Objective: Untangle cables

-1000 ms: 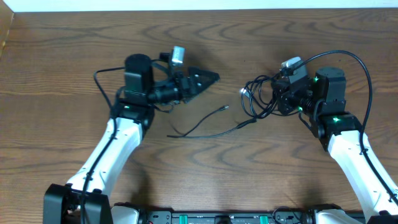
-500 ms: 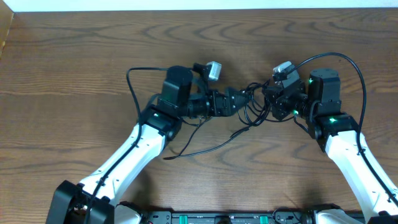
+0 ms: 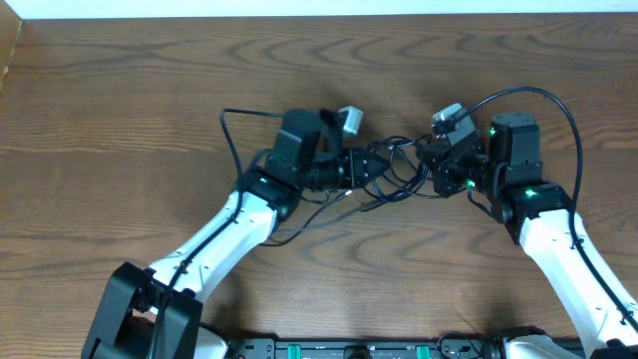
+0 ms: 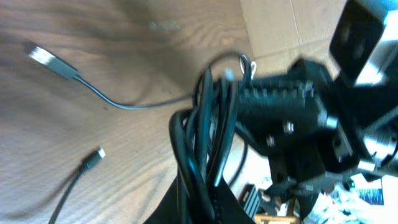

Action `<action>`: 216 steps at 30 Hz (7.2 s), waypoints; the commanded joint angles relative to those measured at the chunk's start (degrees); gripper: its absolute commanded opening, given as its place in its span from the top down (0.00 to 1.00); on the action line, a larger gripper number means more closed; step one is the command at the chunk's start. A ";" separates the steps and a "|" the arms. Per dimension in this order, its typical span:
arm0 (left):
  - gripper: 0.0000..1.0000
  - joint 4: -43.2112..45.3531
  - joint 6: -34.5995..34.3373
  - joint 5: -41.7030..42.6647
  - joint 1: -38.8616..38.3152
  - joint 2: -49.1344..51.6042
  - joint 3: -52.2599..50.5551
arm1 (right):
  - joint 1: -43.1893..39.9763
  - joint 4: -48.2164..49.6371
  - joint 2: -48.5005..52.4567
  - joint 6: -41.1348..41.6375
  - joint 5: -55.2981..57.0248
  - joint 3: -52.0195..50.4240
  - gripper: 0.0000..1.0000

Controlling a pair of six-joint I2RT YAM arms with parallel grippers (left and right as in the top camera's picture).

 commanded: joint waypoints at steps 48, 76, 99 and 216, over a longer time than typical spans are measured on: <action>0.92 14.93 -0.76 15.08 7.63 -0.11 0.42 | 5.11 0.66 0.17 58.12 4.02 0.07 0.81; 0.92 10.36 8.74 16.26 8.48 -0.09 0.42 | -6.99 -0.72 -9.73 32.04 -11.13 0.09 0.56; 0.93 10.60 23.30 24.90 7.56 -0.09 0.42 | -1.92 9.09 -8.85 78.62 -11.30 0.07 0.55; 0.92 25.94 -8.59 34.80 4.63 -0.07 0.42 | -10.97 -4.57 7.65 9.64 -30.93 14.93 0.37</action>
